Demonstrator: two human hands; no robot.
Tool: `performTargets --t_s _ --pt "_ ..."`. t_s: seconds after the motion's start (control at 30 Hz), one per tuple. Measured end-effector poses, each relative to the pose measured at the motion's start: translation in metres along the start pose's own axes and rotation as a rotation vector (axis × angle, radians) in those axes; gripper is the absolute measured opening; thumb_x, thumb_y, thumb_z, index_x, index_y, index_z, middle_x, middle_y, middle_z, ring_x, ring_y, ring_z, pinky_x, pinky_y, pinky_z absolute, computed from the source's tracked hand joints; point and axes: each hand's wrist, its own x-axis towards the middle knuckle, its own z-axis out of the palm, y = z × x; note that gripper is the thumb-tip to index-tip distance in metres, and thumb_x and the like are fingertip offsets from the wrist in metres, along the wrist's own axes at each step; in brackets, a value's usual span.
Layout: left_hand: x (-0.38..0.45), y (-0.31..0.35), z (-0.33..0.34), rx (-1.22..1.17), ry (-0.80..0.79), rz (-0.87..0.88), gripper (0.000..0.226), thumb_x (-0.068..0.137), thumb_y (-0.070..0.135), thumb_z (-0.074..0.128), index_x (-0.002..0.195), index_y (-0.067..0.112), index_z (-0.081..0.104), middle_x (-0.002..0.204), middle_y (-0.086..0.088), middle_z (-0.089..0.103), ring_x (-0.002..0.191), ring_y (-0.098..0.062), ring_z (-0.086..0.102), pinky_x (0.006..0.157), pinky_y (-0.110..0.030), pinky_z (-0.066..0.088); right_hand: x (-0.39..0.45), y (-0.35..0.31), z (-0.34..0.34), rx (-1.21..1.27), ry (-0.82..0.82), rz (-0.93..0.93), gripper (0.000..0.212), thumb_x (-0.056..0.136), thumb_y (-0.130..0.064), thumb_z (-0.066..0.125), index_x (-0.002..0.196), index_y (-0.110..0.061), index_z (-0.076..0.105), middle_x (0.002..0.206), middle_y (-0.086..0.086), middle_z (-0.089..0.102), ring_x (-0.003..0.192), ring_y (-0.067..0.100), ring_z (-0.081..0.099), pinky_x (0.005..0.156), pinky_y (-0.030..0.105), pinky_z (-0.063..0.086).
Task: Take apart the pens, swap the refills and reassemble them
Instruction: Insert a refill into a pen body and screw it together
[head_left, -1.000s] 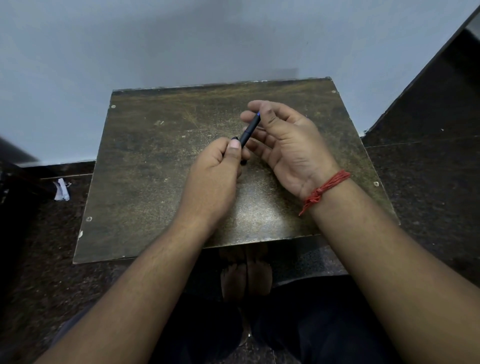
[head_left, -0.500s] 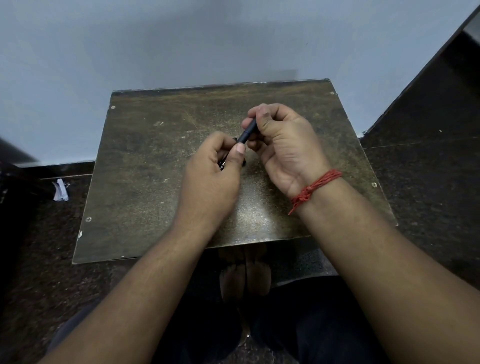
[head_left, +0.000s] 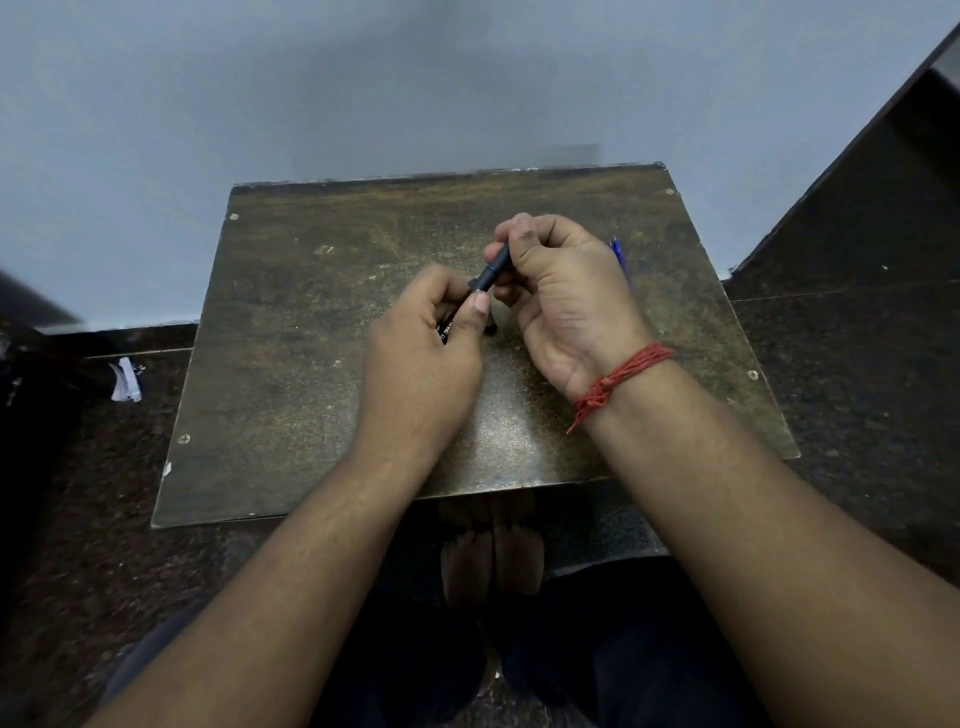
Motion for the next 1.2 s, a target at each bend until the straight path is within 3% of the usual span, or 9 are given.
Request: performTargets --t_s 0.17,0.3,0.4,0.53,0.63,0.8,0.93,1.03,1.2 --pt "0.002 -0.001 -0.001 0.001 0.048 -0.029 0.025 0.099 0.024 0.062 0.078 0.035 0.056 0.071 0.022 0.064 0.06 0.003 0.054 0.058 -0.015 0.038 0.001 0.005 -0.002 -0.101 -0.032 -0.078 0.017 0.101 -0.017 0.055 0.09 -0.01 0.066 0.085 0.007 0.071 0.077 0.013 0.064 0.066 0.025 0.051" --pt "0.006 -0.005 -0.005 -0.02 0.092 -0.11 0.024 0.102 0.031 0.059 0.078 0.032 0.054 0.066 0.011 0.058 0.056 -0.01 0.052 0.056 -0.036 0.045 0.006 0.005 -0.013 -0.789 0.039 -0.328 0.011 0.098 -0.026 0.059 0.102 -0.017 0.065 0.095 -0.003 0.069 0.088 0.008 0.063 0.081 0.029 0.053" --pt "0.009 -0.005 -0.008 -0.032 0.103 -0.144 0.024 0.103 0.032 0.057 0.079 0.031 0.053 0.07 0.009 0.06 0.059 -0.015 0.055 0.058 -0.038 0.046 0.002 0.01 -0.013 -1.305 -0.016 -0.435 0.02 0.091 -0.035 0.066 0.105 -0.02 0.063 0.1 -0.006 0.064 0.102 0.02 0.054 0.085 0.032 0.044" --pt "0.009 -0.004 -0.009 -0.027 0.098 -0.168 0.023 0.103 0.033 0.056 0.081 0.03 0.055 0.073 0.008 0.063 0.061 -0.016 0.057 0.06 -0.034 0.043 -0.003 0.019 -0.003 -1.59 -0.053 -0.473 0.034 0.087 -0.041 0.068 0.109 -0.016 0.06 0.113 0.004 0.063 0.112 0.028 0.05 0.093 0.041 0.043" --pt "0.009 -0.003 -0.009 -0.054 0.094 -0.188 0.022 0.103 0.033 0.056 0.082 0.03 0.055 0.073 0.008 0.062 0.061 -0.018 0.057 0.059 -0.036 0.044 -0.004 0.02 -0.003 -1.658 -0.046 -0.477 0.028 0.091 -0.035 0.065 0.111 -0.015 0.061 0.117 0.005 0.062 0.115 0.029 0.05 0.093 0.041 0.043" --pt "0.009 -0.002 -0.01 -0.065 0.083 -0.199 0.022 0.103 0.036 0.054 0.084 0.028 0.056 0.075 0.002 0.062 0.064 -0.024 0.057 0.063 -0.044 0.048 0.004 0.011 -0.009 -1.541 -0.045 -0.379 0.023 0.094 -0.029 0.057 0.111 -0.017 0.067 0.115 0.005 0.059 0.112 0.026 0.052 0.095 0.039 0.046" --pt "0.007 -0.001 -0.008 -0.079 0.054 -0.186 0.022 0.104 0.034 0.055 0.083 0.027 0.056 0.071 0.001 0.06 0.059 -0.021 0.054 0.059 -0.043 0.048 0.006 -0.003 -0.016 -0.967 0.114 -0.364 0.005 0.09 -0.021 0.067 0.094 -0.022 0.064 0.086 -0.007 0.06 0.08 0.011 0.059 0.076 0.027 0.049" --pt "0.004 0.0 -0.004 -0.072 0.01 -0.168 0.021 0.104 0.033 0.055 0.083 0.029 0.057 0.07 0.003 0.06 0.057 -0.019 0.054 0.057 -0.042 0.048 0.007 -0.009 -0.021 -0.586 0.182 -0.344 0.008 0.091 -0.015 0.068 0.097 -0.013 0.064 0.08 -0.004 0.064 0.076 0.011 0.066 0.072 0.027 0.053" --pt "0.001 0.0 0.0 -0.061 -0.058 -0.148 0.021 0.103 0.033 0.057 0.082 0.032 0.057 0.07 0.006 0.06 0.057 -0.018 0.054 0.057 -0.043 0.047 0.009 -0.013 -0.026 -0.268 0.205 -0.324 0.022 0.094 -0.006 0.064 0.114 -0.008 0.056 0.08 0.014 0.059 0.075 0.014 0.066 0.066 0.025 0.048"
